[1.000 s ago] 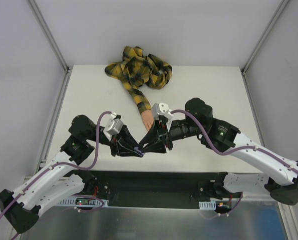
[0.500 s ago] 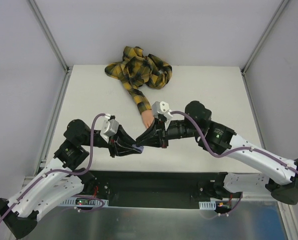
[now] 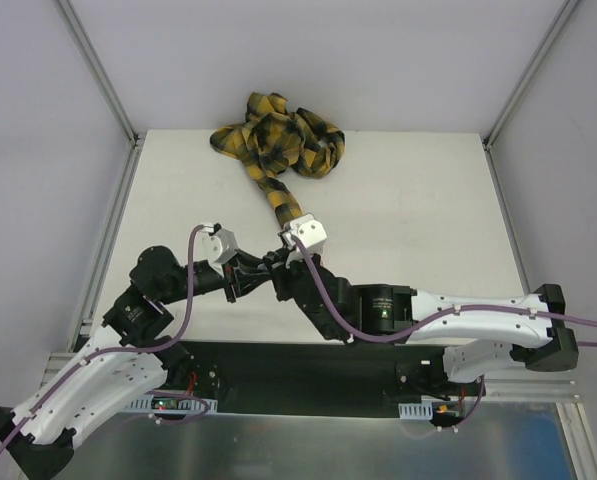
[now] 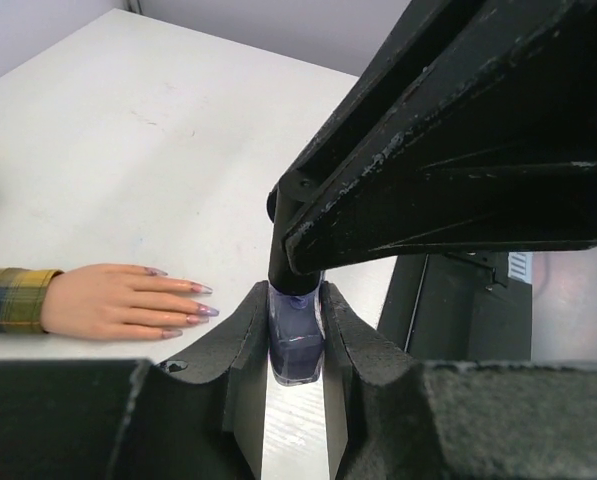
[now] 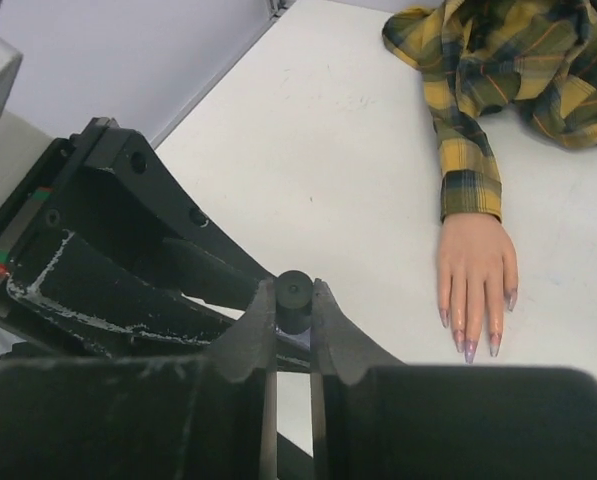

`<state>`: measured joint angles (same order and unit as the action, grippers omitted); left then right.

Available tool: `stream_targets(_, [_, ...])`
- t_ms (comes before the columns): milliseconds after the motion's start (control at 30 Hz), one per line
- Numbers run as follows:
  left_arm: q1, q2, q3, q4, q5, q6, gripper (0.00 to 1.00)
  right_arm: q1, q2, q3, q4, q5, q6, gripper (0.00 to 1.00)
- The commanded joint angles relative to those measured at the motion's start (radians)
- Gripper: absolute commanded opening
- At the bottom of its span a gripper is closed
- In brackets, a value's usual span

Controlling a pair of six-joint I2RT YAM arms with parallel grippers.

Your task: Paint the nails

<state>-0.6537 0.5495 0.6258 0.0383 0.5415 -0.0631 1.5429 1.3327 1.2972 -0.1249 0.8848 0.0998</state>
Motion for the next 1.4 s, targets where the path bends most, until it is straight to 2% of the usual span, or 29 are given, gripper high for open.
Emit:
stream_targets(0, [0.016,0.023,0.041,0.137,-0.077,0.022,0.00,0.028,-0.042,0.021,-0.159,-0.015,0.022,0.20])
stream_targets(33, [0.016,0.030,0.045,0.137,-0.051,0.020,0.00,0.025,-0.073,0.014,-0.159,-0.030,-0.004,0.37])
stream_targets(133, [0.016,0.066,0.060,0.123,0.058,0.017,0.00,0.017,-0.124,0.007,-0.183,-0.081,-0.139,0.56])
stream_targets(267, [0.016,0.125,0.101,0.097,0.210,0.008,0.00,-0.026,-0.237,-0.039,-0.193,-0.203,-0.285,0.64])
stream_targets(367, [0.016,0.151,0.115,0.098,0.334,-0.007,0.00,-0.136,-0.308,-0.114,-0.156,-0.529,-0.357,0.66])
stream_targets(400, [0.016,0.161,0.118,0.101,0.406,-0.012,0.00,-0.208,-0.357,-0.137,-0.115,-0.749,-0.367,0.66])
stream_targets(500, [0.016,0.194,0.124,0.138,0.521,-0.049,0.00,-0.352,-0.397,-0.200,-0.023,-1.161,-0.361,0.67])
stream_targets(533, [0.014,0.202,0.126,0.156,0.591,-0.064,0.00,-0.377,-0.394,-0.202,-0.009,-1.226,-0.356,0.66])
stream_targets(633, [0.014,0.230,0.115,0.239,0.688,-0.139,0.00,-0.428,-0.366,-0.191,0.037,-1.404,-0.344,0.63])
stream_targets(800, [0.012,0.230,0.103,0.285,0.733,-0.178,0.00,-0.460,-0.322,-0.179,0.096,-1.550,-0.327,0.56])
stream_targets(900, [0.012,0.228,0.101,0.296,0.733,-0.185,0.00,-0.460,-0.291,-0.165,0.110,-1.589,-0.321,0.48])
stream_targets(1000, [0.012,0.228,0.101,0.298,0.735,-0.187,0.00,-0.461,-0.274,-0.161,0.116,-1.601,-0.313,0.43])
stream_targets(1100, [0.012,0.224,0.101,0.301,0.724,-0.190,0.00,-0.461,-0.261,-0.161,0.119,-1.606,-0.304,0.33])
stream_targets(1133, [0.012,0.221,0.100,0.302,0.718,-0.190,0.00,-0.463,-0.259,-0.159,0.117,-1.607,-0.296,0.25])
stream_targets(1167, [0.012,0.216,0.098,0.302,0.709,-0.187,0.00,-0.463,-0.257,-0.161,0.117,-1.607,-0.296,0.21])
stream_targets(1200, [0.012,0.208,0.095,0.299,0.694,-0.185,0.00,-0.461,-0.257,-0.167,0.119,-1.600,-0.292,0.08])
stream_targets(1233, [0.012,0.202,0.095,0.298,0.657,-0.181,0.00,-0.461,-0.257,-0.171,0.117,-1.586,-0.285,0.01])
stream_targets(1333, [0.014,0.172,0.098,0.232,0.524,-0.132,0.00,-0.455,-0.268,-0.199,0.120,-1.506,-0.270,0.01])
stream_targets(1367, [0.014,0.155,0.101,0.204,0.479,-0.092,0.00,-0.442,-0.270,-0.210,0.120,-1.438,-0.265,0.01])
